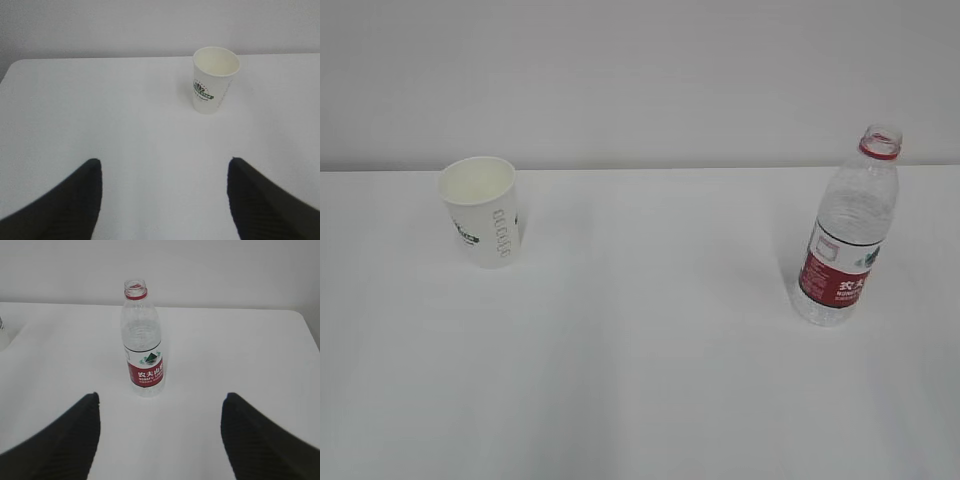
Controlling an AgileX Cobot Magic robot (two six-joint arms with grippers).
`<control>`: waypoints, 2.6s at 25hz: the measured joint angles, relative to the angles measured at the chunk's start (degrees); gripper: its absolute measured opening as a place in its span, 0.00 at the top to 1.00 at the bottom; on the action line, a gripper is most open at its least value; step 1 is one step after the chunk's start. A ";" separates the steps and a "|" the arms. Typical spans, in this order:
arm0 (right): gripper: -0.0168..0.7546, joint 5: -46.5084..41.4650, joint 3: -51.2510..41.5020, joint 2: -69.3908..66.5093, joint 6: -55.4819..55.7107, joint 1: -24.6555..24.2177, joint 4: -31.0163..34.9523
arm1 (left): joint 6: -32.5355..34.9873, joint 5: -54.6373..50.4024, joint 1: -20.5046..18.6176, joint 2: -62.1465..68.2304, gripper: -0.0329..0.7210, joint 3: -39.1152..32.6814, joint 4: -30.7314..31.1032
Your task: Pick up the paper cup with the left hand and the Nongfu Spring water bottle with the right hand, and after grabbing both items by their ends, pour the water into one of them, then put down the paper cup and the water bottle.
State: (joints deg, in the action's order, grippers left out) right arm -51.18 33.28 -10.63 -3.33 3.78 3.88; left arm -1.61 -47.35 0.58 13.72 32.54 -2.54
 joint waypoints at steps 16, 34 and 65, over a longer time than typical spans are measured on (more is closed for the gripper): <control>0.24 10.29 0.00 -9.17 -2.05 0.00 0.11 | 0.00 13.68 0.00 10.63 0.20 0.00 1.99; 0.24 20.47 0.00 -14.77 -4.97 0.00 0.00 | 0.04 29.36 0.00 25.16 0.20 0.00 2.07; 0.24 53.01 -6.17 -41.99 -7.65 0.00 0.00 | 0.04 50.98 0.00 52.18 0.22 -2.70 2.14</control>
State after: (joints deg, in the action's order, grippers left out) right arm 1.83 27.11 -52.62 -10.98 3.78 3.88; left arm -1.57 3.63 0.58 65.90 29.84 -0.40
